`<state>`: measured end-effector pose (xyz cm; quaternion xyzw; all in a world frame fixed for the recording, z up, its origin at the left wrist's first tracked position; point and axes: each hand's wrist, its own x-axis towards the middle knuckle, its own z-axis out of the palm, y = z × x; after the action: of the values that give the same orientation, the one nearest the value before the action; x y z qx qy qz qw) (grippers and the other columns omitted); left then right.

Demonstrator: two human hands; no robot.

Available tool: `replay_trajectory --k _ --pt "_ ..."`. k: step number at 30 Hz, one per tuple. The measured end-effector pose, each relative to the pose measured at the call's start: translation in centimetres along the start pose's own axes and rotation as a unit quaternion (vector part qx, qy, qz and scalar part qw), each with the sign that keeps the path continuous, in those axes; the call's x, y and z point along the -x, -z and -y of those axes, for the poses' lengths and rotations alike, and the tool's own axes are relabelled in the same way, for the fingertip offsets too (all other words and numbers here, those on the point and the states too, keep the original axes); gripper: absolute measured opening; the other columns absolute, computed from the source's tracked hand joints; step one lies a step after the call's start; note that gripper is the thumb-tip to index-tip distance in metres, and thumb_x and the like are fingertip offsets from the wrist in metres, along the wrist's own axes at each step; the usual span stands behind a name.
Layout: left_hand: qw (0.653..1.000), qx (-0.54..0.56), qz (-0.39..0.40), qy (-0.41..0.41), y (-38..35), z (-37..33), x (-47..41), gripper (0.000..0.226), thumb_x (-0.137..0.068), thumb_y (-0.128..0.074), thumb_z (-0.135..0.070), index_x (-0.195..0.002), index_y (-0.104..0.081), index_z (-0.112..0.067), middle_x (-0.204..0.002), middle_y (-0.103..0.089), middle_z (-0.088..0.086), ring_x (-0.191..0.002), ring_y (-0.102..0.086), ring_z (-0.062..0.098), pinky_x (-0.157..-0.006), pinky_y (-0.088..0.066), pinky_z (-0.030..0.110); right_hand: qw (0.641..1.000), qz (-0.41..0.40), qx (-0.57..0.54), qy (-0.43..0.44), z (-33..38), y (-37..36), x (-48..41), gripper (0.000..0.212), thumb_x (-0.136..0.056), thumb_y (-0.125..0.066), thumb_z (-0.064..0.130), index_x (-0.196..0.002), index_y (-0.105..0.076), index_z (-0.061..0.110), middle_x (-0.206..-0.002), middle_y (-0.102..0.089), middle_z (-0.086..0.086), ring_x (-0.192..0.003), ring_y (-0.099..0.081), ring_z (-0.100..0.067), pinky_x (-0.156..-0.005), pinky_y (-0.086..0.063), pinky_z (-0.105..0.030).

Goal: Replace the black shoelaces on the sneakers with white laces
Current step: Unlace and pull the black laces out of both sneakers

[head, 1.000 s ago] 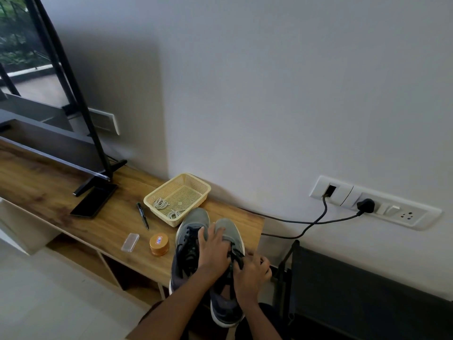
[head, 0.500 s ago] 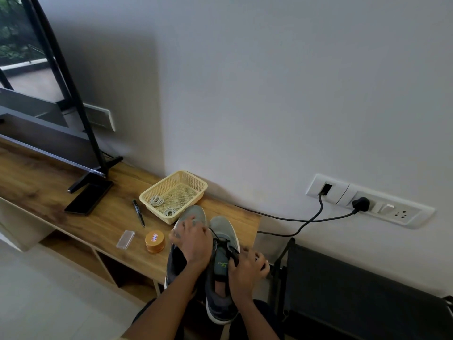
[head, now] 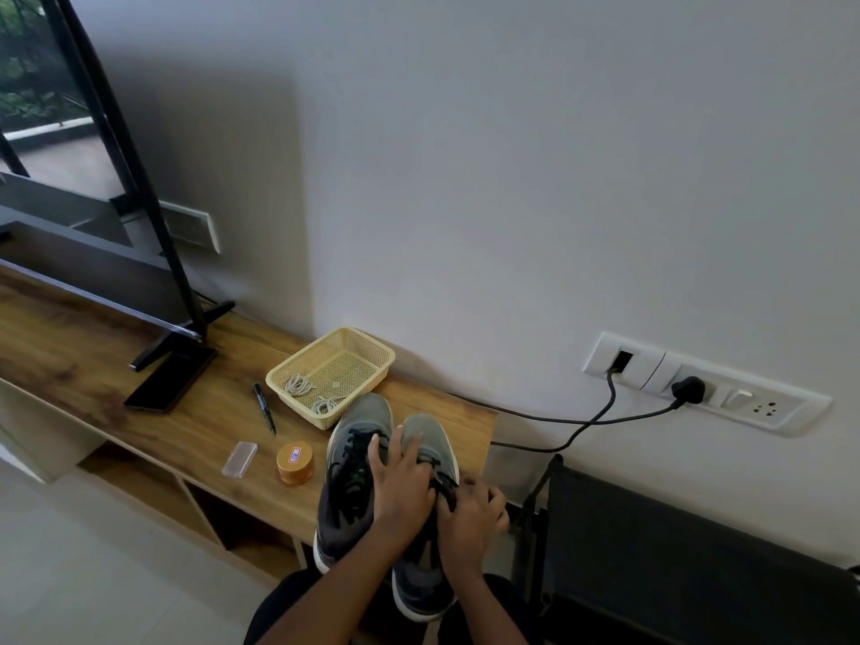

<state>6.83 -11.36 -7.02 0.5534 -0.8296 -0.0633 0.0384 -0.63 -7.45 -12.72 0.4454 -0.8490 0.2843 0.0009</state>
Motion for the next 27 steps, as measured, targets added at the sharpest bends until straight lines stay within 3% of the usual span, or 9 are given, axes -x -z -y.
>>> replay_trajectory --k 4,8,11,14,17,19,24,27 --pt "1.0 -0.012 -0.007 0.008 -0.1 -0.1 -0.5 0.022 -0.096 -0.045 -0.035 -0.106 -0.063 -0.026 -0.154 -0.02 -0.005 -0.145 0.0 0.025 -0.11 0.011 0.055 0.999 -0.014 0.028 0.021 0.3 0.9 -0.3 0.038 -0.038 -0.094 0.02 -0.067 -0.071 0.013 -0.083 -0.067 -0.004 -0.078 -0.062 -0.034 -0.069 -0.05 -0.047" --pt "0.999 -0.025 -0.018 0.03 0.3 0.5 -0.8 0.024 -0.096 -0.045 -0.034 -0.114 -0.059 -0.026 -0.153 -0.021 -0.005 -0.144 -0.004 0.023 -0.11 0.009 0.054 0.998 -0.019 0.056 0.03 0.5 1.2 -0.1 0.035 -0.037 -0.093 0.019 -0.062 -0.07 0.013 -0.083 -0.067 -0.004 -0.08 -0.061 -0.033 -0.075 -0.05 -0.049" --pt "0.991 0.018 -0.077 0.108 1.0 1.9 -1.4 0.028 -0.095 -0.044 -0.034 -0.12 -0.054 -0.027 -0.142 -0.036 -0.007 -0.14 -0.019 0.019 -0.112 -0.002 0.049 0.998 -0.026 0.052 0.036 0.0 1.0 -0.2 0.031 -0.041 -0.091 0.018 -0.065 -0.071 0.013 -0.085 -0.066 -0.004 -0.082 -0.059 -0.032 -0.077 -0.049 -0.05" --pt "0.957 0.113 -0.163 0.21 1.9 4.1 -2.1 0.016 -0.092 -0.05 -0.03 -0.102 -0.061 -0.024 -0.125 -0.05 -0.007 -0.128 -0.034 0.017 -0.109 -0.008 0.047 0.998 -0.017 0.049 0.034 -0.1 0.8 -0.1 0.027 -0.043 -0.091 0.018 -0.06 -0.07 0.015 -0.085 -0.066 -0.004 -0.083 -0.06 -0.033 -0.077 -0.048 -0.05" --pt "0.926 0.19 -0.163 0.282 1.9 5.4 -2.1 0.01 -0.092 -0.054 -0.023 -0.095 -0.063 -0.02 -0.124 -0.051 -0.001 -0.128 -0.036 0.022 -0.109 -0.008 0.05 0.999 -0.005 0.043 0.026 0.1 0.7 0.2 0.027 -0.042 -0.091 0.018 -0.059 -0.07 0.016 -0.086 -0.066 -0.004 -0.084 -0.06 -0.033 -0.077 -0.048 -0.05" --pt "0.936 0.178 -0.146 0.266 1.5 5.1 -1.6 0.012 -0.092 -0.054 -0.023 -0.099 -0.064 -0.023 -0.128 -0.05 -0.001 -0.13 -0.034 0.022 -0.11 -0.009 0.05 0.999 -0.007 0.03 0.02 0.2 0.9 0.2 0.031 -0.04 -0.092 0.015 -0.063 -0.07 0.016 -0.084 -0.066 -0.004 -0.083 -0.061 -0.034 -0.076 -0.048 -0.05" --pt "0.987 0.103 -0.096 0.08 1.0 1.9 -0.2 0.033 -0.09 -0.051 -0.038 -0.121 -0.053 -0.029 -0.145 -0.033 -0.004 -0.139 -0.017 0.022 -0.111 -0.002 0.049 1.0 -0.002 0.026 0.016 0.1 0.9 0.1 0.031 -0.041 -0.092 0.017 -0.063 -0.07 0.017 -0.084 -0.066 -0.004 -0.082 -0.061 -0.034 -0.073 -0.049 -0.05" --pt "1.0 0.024 -0.019 0.006 0.6 0.1 0.1 0.026 -0.093 -0.048 -0.037 -0.114 -0.059 -0.027 -0.155 -0.015 -0.003 -0.144 0.0 0.026 -0.11 0.009 0.053 1.0 0.003 0.021 0.02 0.3 1.0 0.3 0.032 -0.043 -0.093 0.021 -0.067 -0.071 0.017 -0.086 -0.067 -0.002 -0.082 -0.061 -0.033 -0.072 -0.05 -0.048"
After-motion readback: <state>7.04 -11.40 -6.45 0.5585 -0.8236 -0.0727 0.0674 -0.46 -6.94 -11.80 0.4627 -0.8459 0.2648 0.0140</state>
